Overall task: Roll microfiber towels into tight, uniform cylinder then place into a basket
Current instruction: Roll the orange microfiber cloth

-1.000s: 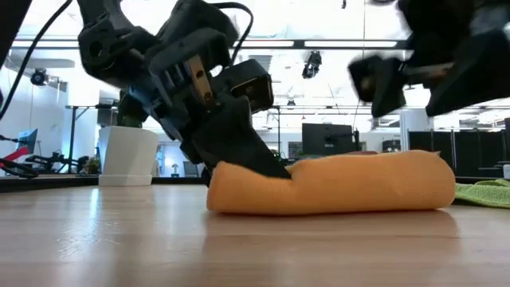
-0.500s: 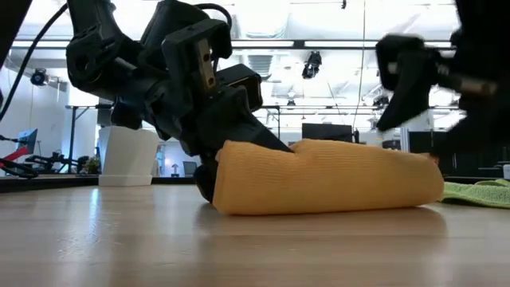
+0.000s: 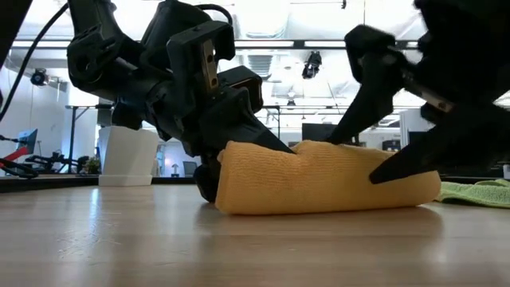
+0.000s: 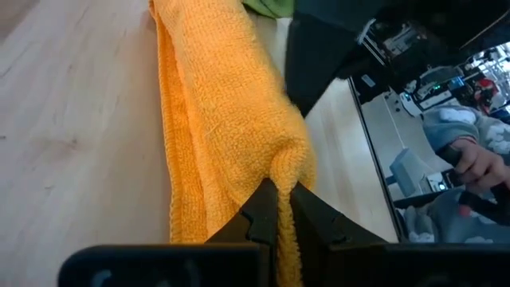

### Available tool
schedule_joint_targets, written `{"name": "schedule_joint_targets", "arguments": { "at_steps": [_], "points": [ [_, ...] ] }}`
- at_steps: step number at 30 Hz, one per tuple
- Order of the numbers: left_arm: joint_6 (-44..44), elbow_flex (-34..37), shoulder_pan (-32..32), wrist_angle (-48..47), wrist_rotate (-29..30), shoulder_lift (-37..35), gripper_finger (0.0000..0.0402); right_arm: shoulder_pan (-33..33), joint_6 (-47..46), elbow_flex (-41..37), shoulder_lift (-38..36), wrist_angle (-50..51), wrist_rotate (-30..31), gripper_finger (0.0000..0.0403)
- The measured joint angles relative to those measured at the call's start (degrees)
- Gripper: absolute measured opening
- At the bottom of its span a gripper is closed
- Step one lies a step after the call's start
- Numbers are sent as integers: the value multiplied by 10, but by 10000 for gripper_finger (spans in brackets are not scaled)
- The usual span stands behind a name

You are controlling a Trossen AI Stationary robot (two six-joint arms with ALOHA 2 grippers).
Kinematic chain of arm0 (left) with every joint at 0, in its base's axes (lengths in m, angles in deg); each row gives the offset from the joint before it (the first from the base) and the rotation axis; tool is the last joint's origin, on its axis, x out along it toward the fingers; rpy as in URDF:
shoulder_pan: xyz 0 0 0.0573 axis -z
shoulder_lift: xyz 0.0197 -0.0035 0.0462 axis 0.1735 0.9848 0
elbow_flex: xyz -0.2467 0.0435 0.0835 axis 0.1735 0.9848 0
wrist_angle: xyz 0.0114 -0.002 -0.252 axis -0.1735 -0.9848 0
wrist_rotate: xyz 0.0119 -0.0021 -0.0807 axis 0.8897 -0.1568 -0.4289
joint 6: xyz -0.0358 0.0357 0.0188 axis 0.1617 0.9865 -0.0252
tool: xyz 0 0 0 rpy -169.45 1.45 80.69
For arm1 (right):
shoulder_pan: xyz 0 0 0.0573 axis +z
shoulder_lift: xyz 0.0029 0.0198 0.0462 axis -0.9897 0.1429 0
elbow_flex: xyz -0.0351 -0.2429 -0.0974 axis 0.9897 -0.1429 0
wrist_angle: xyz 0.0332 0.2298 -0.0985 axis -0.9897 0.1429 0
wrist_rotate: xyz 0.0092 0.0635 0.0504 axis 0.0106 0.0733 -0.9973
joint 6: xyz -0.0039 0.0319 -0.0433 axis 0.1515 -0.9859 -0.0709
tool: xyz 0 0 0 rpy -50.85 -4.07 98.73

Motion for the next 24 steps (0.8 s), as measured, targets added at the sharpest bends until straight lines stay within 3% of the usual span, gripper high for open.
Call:
{"name": "schedule_joint_targets", "arguments": {
  "at_steps": [7,17,24],
  "points": [
    [-2,0,0,1,2,1,2,-8,-37,14,34,12,40,227],
    [-2,1,0,0,2,1,2,-20,-56,32,34,19,53,309],
    [-1,7,0,0,9,1,2,0,-21,45,38,49,140,299]
  ]
}}
